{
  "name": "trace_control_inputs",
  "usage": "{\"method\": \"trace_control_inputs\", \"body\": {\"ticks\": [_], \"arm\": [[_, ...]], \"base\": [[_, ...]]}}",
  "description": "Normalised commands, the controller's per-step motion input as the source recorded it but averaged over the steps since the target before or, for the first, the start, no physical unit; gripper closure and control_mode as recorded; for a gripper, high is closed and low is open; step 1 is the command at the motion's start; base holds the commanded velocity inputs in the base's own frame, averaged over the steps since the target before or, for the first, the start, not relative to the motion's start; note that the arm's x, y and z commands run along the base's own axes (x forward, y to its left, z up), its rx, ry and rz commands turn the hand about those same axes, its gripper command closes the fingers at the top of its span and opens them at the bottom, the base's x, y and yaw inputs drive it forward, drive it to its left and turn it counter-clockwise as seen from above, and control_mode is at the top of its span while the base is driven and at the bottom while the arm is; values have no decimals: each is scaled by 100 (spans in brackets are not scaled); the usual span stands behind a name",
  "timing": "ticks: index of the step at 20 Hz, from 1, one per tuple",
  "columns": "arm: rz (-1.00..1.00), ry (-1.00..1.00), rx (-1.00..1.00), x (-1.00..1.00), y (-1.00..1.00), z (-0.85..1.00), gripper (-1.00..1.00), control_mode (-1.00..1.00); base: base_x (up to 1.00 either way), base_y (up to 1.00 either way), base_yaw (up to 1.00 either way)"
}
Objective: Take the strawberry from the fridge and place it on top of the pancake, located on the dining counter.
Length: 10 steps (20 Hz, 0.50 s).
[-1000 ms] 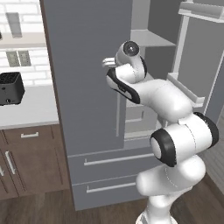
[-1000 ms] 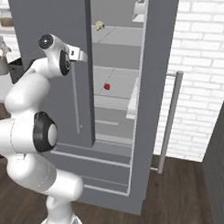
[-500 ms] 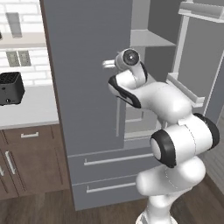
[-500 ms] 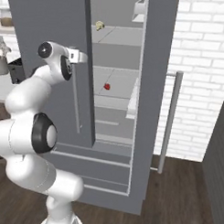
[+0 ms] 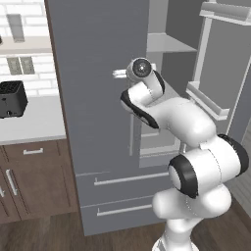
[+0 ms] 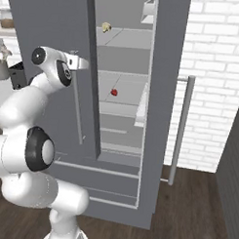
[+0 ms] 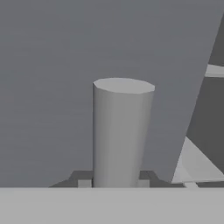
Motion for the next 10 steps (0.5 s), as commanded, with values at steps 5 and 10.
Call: {"method": "trace_control_inputs", "body": {"ticks": [5, 10], "arm": [[-15, 0, -6, -63, 56, 0, 100, -100], [-18, 1, -3, -56, 60, 0, 100, -100]], "base": [[0, 0, 0], [0, 0, 0]]}}
